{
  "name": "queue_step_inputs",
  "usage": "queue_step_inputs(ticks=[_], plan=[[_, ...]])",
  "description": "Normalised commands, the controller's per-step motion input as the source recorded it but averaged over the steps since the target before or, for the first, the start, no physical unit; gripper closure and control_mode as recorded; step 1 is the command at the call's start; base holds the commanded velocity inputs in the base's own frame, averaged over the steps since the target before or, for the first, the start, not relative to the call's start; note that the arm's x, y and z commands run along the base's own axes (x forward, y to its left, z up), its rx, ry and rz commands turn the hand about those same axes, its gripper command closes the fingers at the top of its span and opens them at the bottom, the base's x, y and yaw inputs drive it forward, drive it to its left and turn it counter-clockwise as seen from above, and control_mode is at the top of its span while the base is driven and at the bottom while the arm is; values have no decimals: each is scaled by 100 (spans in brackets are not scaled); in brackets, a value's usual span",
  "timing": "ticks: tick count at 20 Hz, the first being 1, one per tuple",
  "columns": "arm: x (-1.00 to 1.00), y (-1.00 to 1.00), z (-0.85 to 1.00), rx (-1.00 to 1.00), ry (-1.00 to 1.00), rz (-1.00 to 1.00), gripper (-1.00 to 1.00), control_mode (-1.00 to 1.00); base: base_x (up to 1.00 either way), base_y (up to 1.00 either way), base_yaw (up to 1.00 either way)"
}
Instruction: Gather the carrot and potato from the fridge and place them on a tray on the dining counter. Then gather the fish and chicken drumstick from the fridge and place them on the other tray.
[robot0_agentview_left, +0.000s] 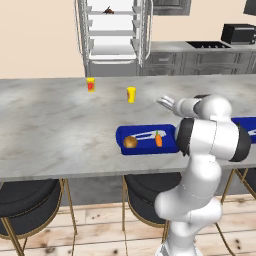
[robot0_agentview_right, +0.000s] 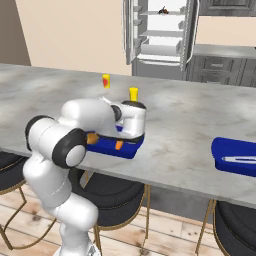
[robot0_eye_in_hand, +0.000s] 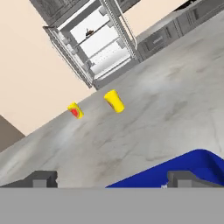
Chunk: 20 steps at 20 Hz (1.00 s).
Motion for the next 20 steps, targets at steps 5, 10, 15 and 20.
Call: queue_step_inputs(ticks=[5,10,15,20], plan=[[3,10,100,29,11,10,-100,-100,0,0,0],[0,20,100,25,16,12,-100,-100,0,0,0],[2,35,100,25,24,13,-100,-100,0,0,0],[11,50,100,27,27,14,-100,-100,0,0,0]])
